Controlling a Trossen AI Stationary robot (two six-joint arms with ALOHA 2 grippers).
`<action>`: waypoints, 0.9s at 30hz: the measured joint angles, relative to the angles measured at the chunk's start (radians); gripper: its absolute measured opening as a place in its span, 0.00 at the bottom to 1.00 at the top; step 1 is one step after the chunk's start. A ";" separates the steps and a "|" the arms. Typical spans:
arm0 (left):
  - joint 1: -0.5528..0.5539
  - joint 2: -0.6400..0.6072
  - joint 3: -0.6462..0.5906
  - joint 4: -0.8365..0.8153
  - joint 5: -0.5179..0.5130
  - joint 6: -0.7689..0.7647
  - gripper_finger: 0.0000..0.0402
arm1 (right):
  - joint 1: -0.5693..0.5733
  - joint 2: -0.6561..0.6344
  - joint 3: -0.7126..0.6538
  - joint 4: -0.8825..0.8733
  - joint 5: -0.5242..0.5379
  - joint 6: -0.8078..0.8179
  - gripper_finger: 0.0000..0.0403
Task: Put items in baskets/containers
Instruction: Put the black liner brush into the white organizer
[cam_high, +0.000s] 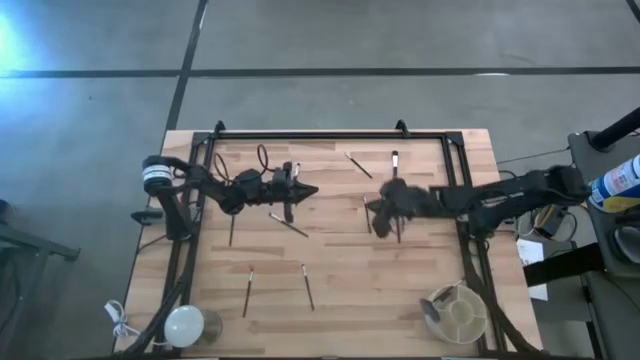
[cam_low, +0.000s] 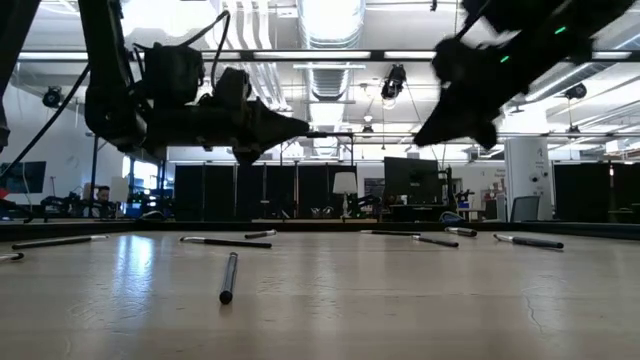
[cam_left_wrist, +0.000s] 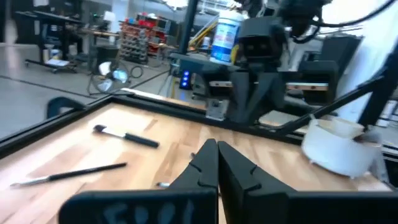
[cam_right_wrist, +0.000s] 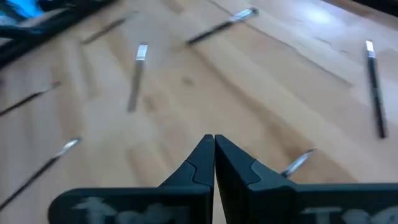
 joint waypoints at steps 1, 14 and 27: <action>0.006 0.000 -0.005 0.000 0.000 0.000 0.00 | -0.047 0.026 0.014 0.004 -0.032 -0.013 0.02; 0.026 0.000 -0.023 -0.001 0.003 -0.004 0.00 | -0.481 0.446 0.371 -0.155 -0.304 -0.270 0.11; 0.026 0.000 -0.039 -0.003 0.003 -0.004 0.00 | -0.599 0.837 0.851 -0.545 -0.266 -0.416 0.26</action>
